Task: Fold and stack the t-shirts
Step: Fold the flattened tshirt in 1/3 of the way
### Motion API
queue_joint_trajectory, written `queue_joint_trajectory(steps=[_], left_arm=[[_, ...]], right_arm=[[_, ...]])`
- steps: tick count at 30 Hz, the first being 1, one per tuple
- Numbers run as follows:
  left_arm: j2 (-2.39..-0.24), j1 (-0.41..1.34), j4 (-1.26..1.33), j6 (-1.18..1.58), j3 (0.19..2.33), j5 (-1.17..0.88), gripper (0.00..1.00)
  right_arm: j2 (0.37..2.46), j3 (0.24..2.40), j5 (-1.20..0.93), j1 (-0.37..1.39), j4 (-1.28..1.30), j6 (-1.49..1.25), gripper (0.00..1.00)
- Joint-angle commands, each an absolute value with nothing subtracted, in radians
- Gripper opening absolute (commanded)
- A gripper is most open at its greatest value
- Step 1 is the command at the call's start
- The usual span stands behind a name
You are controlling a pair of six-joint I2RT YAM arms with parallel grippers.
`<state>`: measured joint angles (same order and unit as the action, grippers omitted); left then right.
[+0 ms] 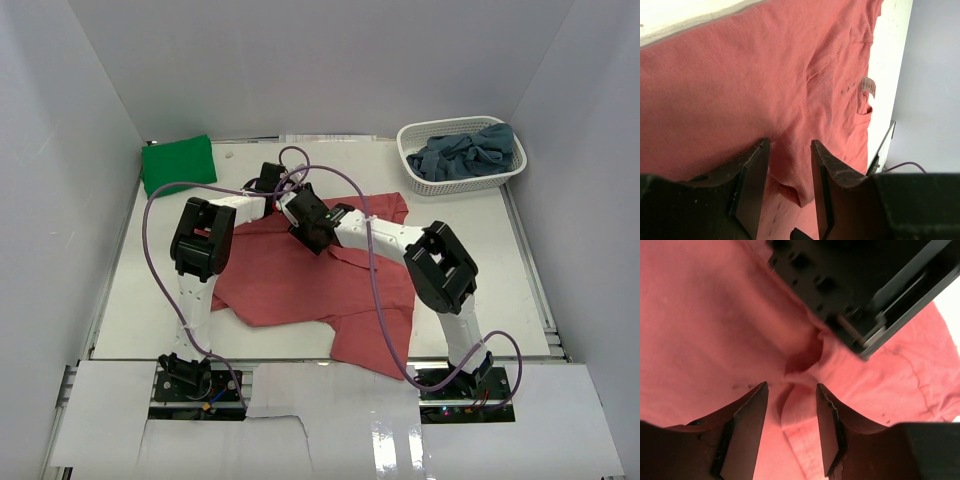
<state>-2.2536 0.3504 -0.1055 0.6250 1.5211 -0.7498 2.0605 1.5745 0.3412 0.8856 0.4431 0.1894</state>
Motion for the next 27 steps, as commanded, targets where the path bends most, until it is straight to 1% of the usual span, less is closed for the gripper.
queue_joint_trajectory(steps=[1,7,18,23,27], left_arm=[[-2.227,0.357,-0.135,0.600,1.525,-0.762,0.50],[-2.230,0.357,-0.133,0.601,1.523,-0.765,0.50],[-2.227,0.357,-0.133,0.600,1.520,-0.762,0.50],[-2.226,0.357,-0.133,0.600,1.519,-0.762,0.50],[-2.229,0.357,-0.132,0.601,1.520,-0.761,0.50]], right_arm=[[2.077,1.646,0.350,0.856,0.448,0.184,0.49],[2.103,1.696,0.316,0.818,0.480,0.164,0.45],[2.134,1.706,0.282,0.808,0.514,0.112,0.38],[2.086,1.671,0.226,0.811,0.505,0.061,0.41],[2.039,1.612,0.291,0.833,0.460,0.048,0.44]])
